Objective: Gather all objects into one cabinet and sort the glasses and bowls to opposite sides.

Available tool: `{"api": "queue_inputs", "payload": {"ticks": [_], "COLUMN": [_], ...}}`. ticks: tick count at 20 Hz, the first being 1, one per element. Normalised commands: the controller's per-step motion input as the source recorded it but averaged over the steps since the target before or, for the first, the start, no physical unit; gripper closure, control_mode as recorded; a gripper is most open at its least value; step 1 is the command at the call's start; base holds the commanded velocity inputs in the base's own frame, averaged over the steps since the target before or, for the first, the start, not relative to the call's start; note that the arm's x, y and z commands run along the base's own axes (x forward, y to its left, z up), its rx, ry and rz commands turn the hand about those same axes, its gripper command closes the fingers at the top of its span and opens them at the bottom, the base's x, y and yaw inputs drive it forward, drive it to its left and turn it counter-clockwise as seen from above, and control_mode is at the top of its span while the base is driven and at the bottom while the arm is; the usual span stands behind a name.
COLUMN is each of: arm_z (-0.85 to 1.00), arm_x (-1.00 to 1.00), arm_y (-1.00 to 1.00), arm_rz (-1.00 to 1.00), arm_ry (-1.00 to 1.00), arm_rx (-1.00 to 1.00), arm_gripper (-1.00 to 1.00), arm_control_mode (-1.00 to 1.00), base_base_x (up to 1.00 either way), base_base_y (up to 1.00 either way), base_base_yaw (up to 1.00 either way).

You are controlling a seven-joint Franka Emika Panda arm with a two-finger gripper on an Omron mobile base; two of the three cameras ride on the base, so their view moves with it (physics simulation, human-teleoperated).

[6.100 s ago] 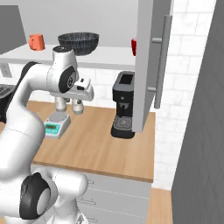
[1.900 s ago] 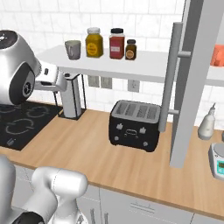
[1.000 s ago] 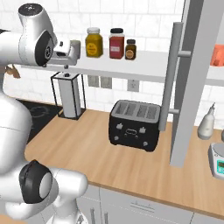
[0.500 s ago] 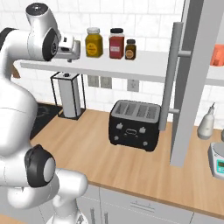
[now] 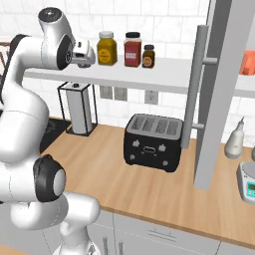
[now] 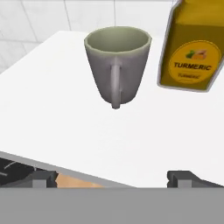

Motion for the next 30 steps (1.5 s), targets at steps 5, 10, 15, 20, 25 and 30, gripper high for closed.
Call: {"api": "queue_inputs", "payload": {"ticks": [5,10,15,20,25,30], "arm_z": [0.0,0.0,0.0,0.0,0.0,0.0], "arm_x": [0.35,0.29,0.26,0.28,0.23,0.13], "arm_y": [0.01,0.07,0.05,0.0,0.0,0.0], "arm_rz": [0.0,0.0,0.0,0.0,0.0,0.0], "arm_ry": [0.0,0.0,0.0,0.0,0.0,0.01], "arm_rx": [0.0,0.0,0.0,0.0,0.0,0.0], "arm_gripper": [-1.0,-1.0,-1.0,-1.0,-1.0,-1.0], "arm_control_mode": [-1.0,-1.0,-1.0,-1.0,-1.0,-1.0], "base_base_x": [0.0,0.0,0.0,0.0,0.0,0.0], "base_base_y": [0.0,0.0,0.0,0.0,0.0,0.0], "base_base_yaw": [0.0,0.0,0.0,0.0,0.0,0.0]}}
